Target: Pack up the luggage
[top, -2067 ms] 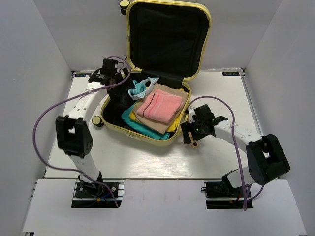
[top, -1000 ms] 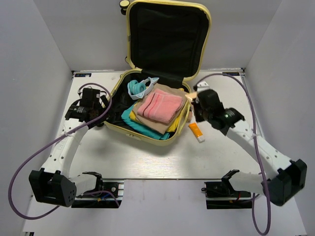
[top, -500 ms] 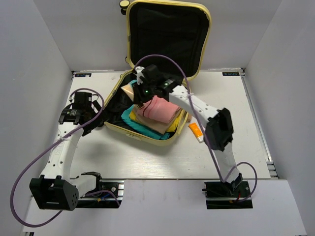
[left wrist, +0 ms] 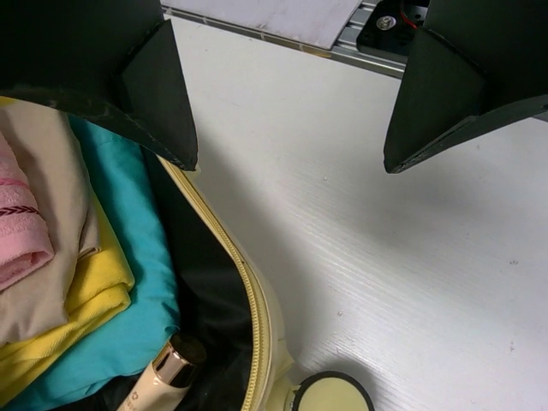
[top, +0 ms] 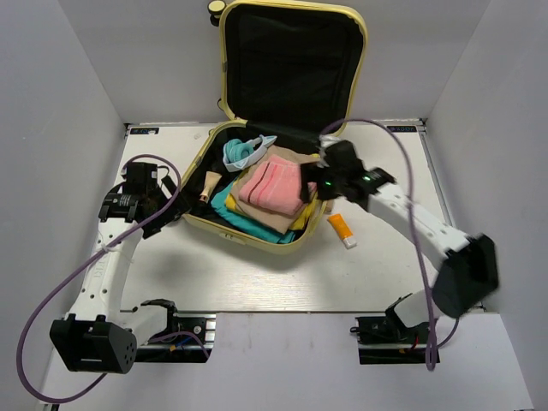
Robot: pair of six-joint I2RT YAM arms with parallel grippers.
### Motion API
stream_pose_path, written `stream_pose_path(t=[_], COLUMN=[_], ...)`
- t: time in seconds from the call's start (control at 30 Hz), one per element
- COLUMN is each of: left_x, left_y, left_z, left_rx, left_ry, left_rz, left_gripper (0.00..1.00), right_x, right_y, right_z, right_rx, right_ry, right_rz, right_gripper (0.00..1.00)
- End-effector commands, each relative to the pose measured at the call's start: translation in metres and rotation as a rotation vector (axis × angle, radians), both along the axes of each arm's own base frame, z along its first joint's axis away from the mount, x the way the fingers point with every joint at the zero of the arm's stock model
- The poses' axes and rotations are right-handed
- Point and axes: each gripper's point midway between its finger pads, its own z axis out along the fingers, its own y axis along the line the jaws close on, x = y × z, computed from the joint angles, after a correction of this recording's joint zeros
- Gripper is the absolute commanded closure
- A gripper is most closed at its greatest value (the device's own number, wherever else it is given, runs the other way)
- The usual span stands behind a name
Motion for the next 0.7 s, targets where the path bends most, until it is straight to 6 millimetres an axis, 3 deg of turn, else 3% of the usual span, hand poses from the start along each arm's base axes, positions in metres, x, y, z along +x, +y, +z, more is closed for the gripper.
stream_pose_path(t=[0.0,0.07,0.2,0.4,0.43,0.53,0.63,0.67], left_x=[0.0,0.002,0.003,0.007,0.007,0.007,0.008,0.009], left_y=[-0.004,-0.006,-0.011,-0.017,-0.018,-0.018,-0.017,-0.016], left_z=[0.002,-0.001,-0.007,-0.008,-0.011,-0.011,-0.01,-0.009], left_rx=[-0.018,-0.026,-0.046,-0.067,-0.067,-0.063,-0.058,-0.056], left_ry=[-0.009,-0.003,0.019,0.021,0.03,0.033,0.034,0.03], left_rz=[-0.031,-0.038,-0.055,-0.077,-0.081,-0.082,-0.078,-0.076], left_gripper=[0.0,0.0,0.0,0.0,0.0,0.0,0.0,0.0], right_x=[-0.016,-0.04,-0.062,-0.035,-0.029,-0.025,-0.029,-0.031], right_y=[-0.091,-0.124,-0.149,-0.151,-0.151,-0.152,-0.156,-0.158], right_z=[-0.027,-0.062,-0.104,-0.144,-0.144,-0.158,-0.166,-0.166], right_rx=[-0.114,-0.179,-0.266,-0.316,-0.317,-0.337,-0.347,-0.341], right_ry=[-0.018,0.058,0.143,0.103,0.091,0.092,0.097,0.092], right_rz=[-0.226,-0.271,-0.262,-0.22,-0.228,-0.228,-0.245,-0.249], right_gripper=[0.1,0.1,0.1,0.13,0.15,0.23,0.43,0.56])
